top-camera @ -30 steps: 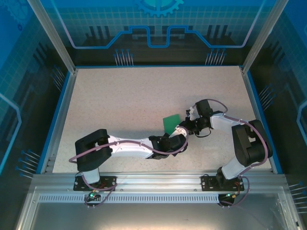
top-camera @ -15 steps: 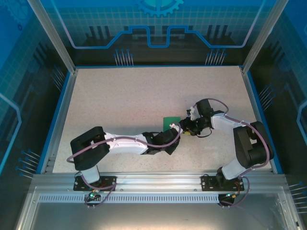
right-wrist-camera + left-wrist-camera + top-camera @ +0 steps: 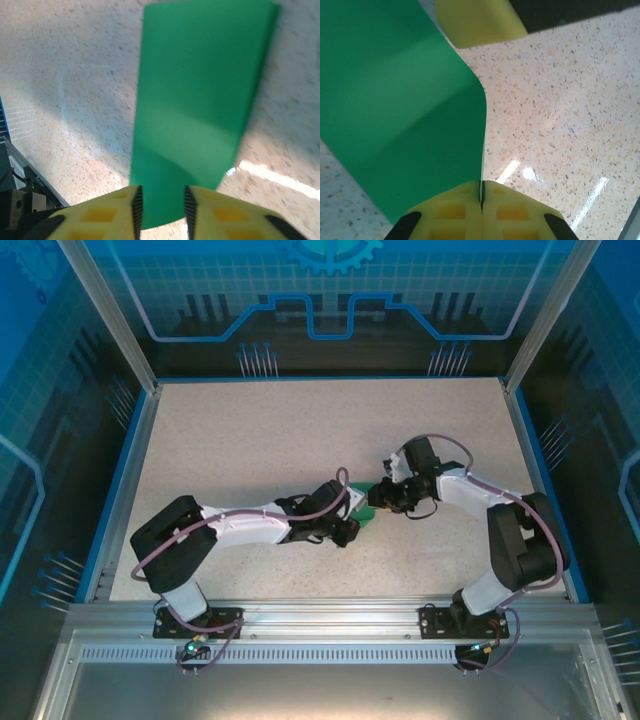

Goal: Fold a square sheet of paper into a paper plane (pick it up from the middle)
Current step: Third fold the triangle at the center of the table.

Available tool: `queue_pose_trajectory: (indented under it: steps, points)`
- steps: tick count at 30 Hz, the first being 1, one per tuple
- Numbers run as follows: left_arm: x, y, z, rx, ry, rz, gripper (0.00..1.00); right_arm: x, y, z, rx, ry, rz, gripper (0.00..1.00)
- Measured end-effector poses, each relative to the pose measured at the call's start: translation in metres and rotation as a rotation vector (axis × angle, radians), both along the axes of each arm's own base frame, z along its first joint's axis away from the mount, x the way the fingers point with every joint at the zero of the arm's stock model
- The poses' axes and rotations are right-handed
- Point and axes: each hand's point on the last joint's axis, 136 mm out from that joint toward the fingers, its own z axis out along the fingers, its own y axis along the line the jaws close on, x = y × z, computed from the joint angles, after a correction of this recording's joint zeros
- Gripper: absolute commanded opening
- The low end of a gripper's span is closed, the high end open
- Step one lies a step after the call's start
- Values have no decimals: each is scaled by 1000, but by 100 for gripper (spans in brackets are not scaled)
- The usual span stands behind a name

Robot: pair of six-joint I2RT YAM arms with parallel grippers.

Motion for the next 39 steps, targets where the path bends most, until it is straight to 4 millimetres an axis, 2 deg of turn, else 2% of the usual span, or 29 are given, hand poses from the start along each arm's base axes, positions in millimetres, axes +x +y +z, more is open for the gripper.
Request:
queue_pose_trajectory:
  steps: [4,8,14,19,25,34,39]
  points:
    - [8,6,2,-36,42,6,0,18,12,1,-30,-30,29,20]
    - [5,6,2,-59,69,-10,0,29,16,-12,-85,-20,48,17]
    - [8,9,3,-88,101,-16,0,29,12,-40,-181,29,69,15]
    - [13,14,-7,-87,144,-9,0,26,4,-58,-246,61,85,13]
    - [18,19,-16,-81,177,3,0,27,5,-57,-279,42,119,13]
    - [31,16,-14,-88,176,10,0,28,5,-57,-292,38,134,13]
    - [30,18,-19,-80,191,8,0,28,5,-57,-293,40,134,14]
